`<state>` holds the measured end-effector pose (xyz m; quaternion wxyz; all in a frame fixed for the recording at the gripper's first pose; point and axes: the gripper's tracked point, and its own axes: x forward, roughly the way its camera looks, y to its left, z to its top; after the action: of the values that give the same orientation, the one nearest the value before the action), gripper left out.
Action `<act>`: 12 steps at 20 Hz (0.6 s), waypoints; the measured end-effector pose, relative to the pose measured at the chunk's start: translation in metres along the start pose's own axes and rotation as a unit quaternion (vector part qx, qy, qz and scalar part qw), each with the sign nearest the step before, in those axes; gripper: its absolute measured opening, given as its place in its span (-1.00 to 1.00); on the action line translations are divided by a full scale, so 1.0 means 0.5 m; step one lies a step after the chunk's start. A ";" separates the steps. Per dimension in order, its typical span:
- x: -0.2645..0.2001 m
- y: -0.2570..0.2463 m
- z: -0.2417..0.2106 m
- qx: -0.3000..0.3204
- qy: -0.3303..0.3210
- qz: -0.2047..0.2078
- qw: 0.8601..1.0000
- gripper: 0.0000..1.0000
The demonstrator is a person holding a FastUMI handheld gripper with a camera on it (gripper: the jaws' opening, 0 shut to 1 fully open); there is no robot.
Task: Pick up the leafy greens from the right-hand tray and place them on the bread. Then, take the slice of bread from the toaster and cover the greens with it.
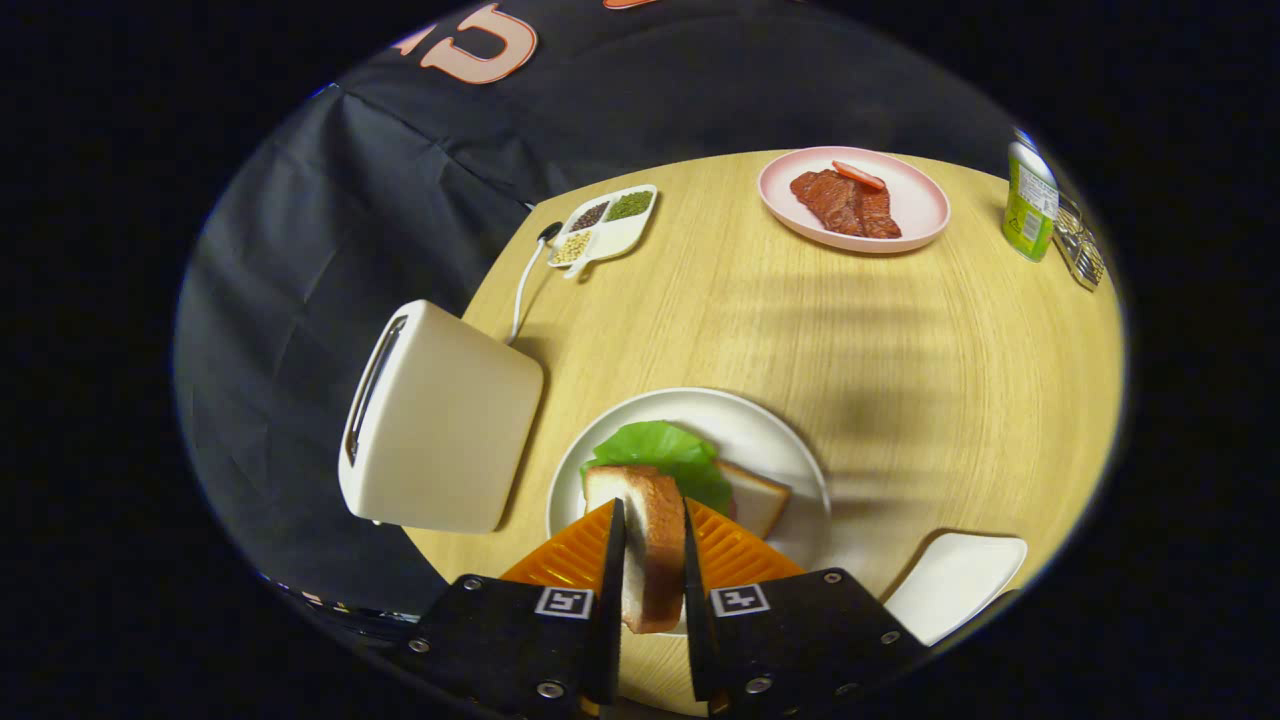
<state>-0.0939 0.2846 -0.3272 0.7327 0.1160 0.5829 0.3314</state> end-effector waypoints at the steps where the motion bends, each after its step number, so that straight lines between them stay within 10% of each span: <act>1: 0.004 -0.018 0.005 -0.006 -0.006 -0.016 1.000 -0.34; 12: -0.103 -0.077 0.146 -0.040 -0.160 -0.109 0.980 0.46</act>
<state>-0.0174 0.2394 -0.2872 0.8523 0.0745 0.4536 0.2497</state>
